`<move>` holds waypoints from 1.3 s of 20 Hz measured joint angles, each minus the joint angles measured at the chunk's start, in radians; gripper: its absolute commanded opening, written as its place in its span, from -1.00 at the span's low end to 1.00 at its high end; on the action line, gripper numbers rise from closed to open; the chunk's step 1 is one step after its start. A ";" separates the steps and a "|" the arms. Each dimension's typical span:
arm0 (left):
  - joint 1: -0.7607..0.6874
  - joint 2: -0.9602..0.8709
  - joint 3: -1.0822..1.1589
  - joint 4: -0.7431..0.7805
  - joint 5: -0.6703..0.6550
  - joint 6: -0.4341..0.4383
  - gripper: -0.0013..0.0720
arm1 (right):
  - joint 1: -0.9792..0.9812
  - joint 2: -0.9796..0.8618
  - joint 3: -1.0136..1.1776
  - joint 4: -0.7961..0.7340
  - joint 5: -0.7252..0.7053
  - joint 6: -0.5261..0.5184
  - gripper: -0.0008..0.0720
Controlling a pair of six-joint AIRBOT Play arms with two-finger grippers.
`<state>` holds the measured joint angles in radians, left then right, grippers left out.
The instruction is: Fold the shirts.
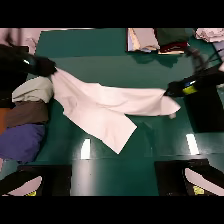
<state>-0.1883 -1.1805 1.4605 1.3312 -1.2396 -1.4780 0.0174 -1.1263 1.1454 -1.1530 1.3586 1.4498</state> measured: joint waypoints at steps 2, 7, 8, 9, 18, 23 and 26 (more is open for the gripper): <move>0.000 -0.039 -0.049 -0.003 0.028 0.007 -0.89 | 0.018 -0.072 -0.046 -0.002 -0.082 0.001 -0.14; 0.000 -0.070 -0.084 -0.004 0.062 0.018 -0.89 | -0.011 -0.197 0.005 -0.002 -0.160 -0.011 0.45; 0.000 -0.073 -0.087 -0.004 0.065 0.018 -0.89 | -0.021 -0.201 0.016 -0.002 -0.157 -0.021 0.45; 0.000 -0.075 -0.089 -0.004 0.066 0.019 -0.89 | -0.032 -0.201 0.019 -0.001 -0.148 -0.034 0.45; 0.000 -0.078 -0.093 -0.004 0.079 0.020 -0.89 | -0.067 -0.144 -0.164 -0.002 -0.129 -0.124 0.44; 0.000 -0.078 -0.093 -0.004 0.079 0.020 -0.89 | -0.061 -0.137 -0.197 0.001 -0.145 -0.133 -0.38; 0.000 -0.078 -0.093 -0.004 0.079 0.020 -0.89 | -0.060 -0.105 -0.202 0.001 -0.133 -0.145 -0.93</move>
<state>-0.1886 -1.2583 1.3674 1.3273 -1.1606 -1.4578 -0.0422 -1.2308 0.9436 -1.1522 1.2255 1.3048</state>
